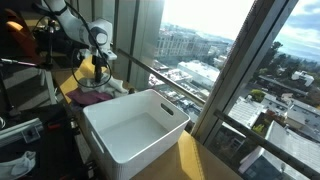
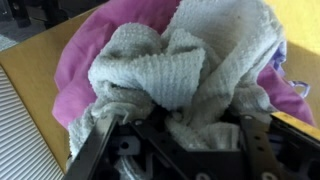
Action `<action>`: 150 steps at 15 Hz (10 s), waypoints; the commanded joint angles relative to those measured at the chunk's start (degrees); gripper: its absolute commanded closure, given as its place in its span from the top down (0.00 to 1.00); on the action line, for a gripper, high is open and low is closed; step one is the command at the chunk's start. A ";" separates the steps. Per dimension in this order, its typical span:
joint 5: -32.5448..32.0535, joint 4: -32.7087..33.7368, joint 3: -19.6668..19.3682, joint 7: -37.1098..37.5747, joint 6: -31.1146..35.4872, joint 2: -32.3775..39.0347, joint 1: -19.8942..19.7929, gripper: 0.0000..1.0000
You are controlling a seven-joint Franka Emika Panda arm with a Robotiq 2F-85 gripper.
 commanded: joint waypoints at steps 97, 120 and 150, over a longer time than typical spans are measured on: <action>8.93 -9.11 -3.09 -5.67 7.68 -13.57 -6.91 0.01; 7.74 8.40 -11.80 -13.91 -18.05 -49.70 -26.57 0.01; 12.58 -18.97 -5.66 -15.78 -1.35 -44.45 -23.03 0.01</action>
